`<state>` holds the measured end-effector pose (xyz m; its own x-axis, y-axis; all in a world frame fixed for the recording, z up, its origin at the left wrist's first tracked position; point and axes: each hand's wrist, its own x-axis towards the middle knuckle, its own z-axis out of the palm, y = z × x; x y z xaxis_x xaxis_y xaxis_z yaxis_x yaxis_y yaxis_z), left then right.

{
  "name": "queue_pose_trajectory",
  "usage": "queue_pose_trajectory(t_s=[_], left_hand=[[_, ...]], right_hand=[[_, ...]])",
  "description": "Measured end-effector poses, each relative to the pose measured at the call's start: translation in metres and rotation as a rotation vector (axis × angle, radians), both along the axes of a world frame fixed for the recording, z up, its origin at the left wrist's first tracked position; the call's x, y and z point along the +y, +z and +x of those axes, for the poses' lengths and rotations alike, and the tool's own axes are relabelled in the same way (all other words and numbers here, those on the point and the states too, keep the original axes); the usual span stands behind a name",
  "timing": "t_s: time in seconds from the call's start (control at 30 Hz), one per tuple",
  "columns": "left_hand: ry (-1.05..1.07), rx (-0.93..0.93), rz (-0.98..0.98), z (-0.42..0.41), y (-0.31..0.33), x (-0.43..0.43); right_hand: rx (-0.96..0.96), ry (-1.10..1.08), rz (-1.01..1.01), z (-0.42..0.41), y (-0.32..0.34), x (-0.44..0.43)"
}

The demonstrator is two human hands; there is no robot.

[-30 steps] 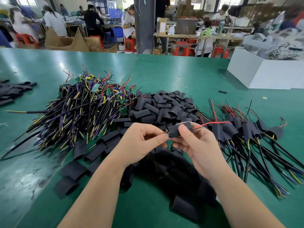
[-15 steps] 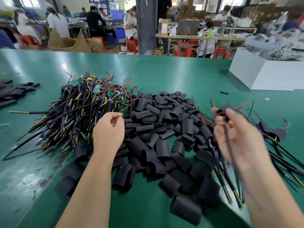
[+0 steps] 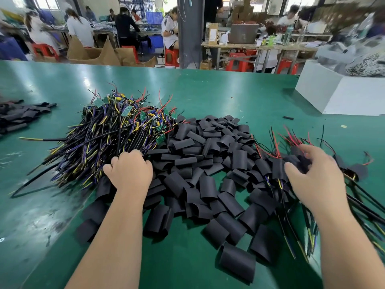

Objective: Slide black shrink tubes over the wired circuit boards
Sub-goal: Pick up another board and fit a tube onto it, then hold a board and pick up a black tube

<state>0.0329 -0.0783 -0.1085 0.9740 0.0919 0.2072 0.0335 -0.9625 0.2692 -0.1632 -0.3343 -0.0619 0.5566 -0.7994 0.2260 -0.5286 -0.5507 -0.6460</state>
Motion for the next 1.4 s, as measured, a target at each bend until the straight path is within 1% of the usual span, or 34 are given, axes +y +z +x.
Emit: queue_pose_trajectory(t_s=[0.1, 0.2, 0.3, 0.4, 0.47, 0.53, 0.57, 0.6, 0.7, 0.73, 0.77, 0.83, 0.9, 1.0, 1.07, 1.13, 1.2, 1.3, 1.4], left_hand=[[0.036, 0.0, 0.016, 0.005, -0.001, -0.001], [0.045, -0.052, -0.047, 0.009, -0.003, 0.0], [0.046, -0.205, -0.102, 0.006, -0.002, 0.002], [0.037, -0.362, -0.243, 0.002, 0.005, 0.007], [-0.069, -0.45, -0.397, -0.002, 0.012, 0.009], [-0.265, -0.513, -0.547, -0.009, 0.021, 0.007], [-0.372, -0.522, -0.594, -0.014, 0.024, 0.005], [-0.476, -0.522, -0.612, -0.02, 0.027, 0.002], [-0.738, -0.461, -0.583, -0.032, 0.03, -0.01], [-0.809, -0.422, -0.562, -0.036, 0.03, -0.015], [-0.875, -0.389, -0.529, -0.039, 0.03, -0.019], [-0.969, -0.341, -0.456, -0.045, 0.027, -0.025], [-0.978, -0.311, -0.392, -0.048, 0.025, -0.027], [-0.97, -0.288, -0.369, -0.052, 0.025, -0.031], [-1.037, -0.29, -0.373, -0.059, 0.028, -0.038], [-1.121, -0.305, -0.298, -0.068, 0.029, -0.045], [-1.136, -0.316, -0.252, -0.074, 0.03, -0.049], [-1.104, -0.367, -0.259, -0.074, 0.032, -0.049], [-1.032, -0.39, -0.322, -0.075, 0.034, -0.049]], right_hand=[[-0.046, 0.049, 0.011, 0.002, 0.0, 0.008], [-0.08, 0.071, -0.019, 0.004, -0.002, 0.011], [-0.127, 0.079, -0.045, 0.004, -0.003, 0.011], [-0.175, 0.086, -0.072, 0.005, -0.005, 0.011], [-0.204, 0.091, -0.067, 0.006, -0.005, 0.015], [-0.263, 0.104, -0.015, 0.007, -0.004, 0.019], [-0.303, 0.131, 0.058, 0.008, -0.003, 0.023], [-0.342, 0.189, 0.185, 0.009, -0.001, 0.026], [-0.442, 0.526, 0.757, 0.014, -0.002, 0.043], [-0.466, 0.627, 0.895, 0.016, -0.005, 0.048], [-0.499, 0.691, 0.981, 0.019, -0.008, 0.053], [-0.611, 0.724, 1.024, 0.024, -0.013, 0.057], [-0.699, 0.699, 0.963, 0.028, -0.015, 0.059], [-0.672, 0.635, 0.894, 0.03, -0.02, 0.062], [-0.634, 0.619, 0.892, 0.031, -0.021, 0.068], [-0.633, 0.586, 0.927, 0.033, -0.023, 0.073], [-0.662, 0.541, 1.006, 0.035, -0.023, 0.075], [-0.722, 0.511, 1.113, 0.036, -0.022, 0.074], [-0.778, 0.523, 1.16, 0.036, -0.02, 0.073]])
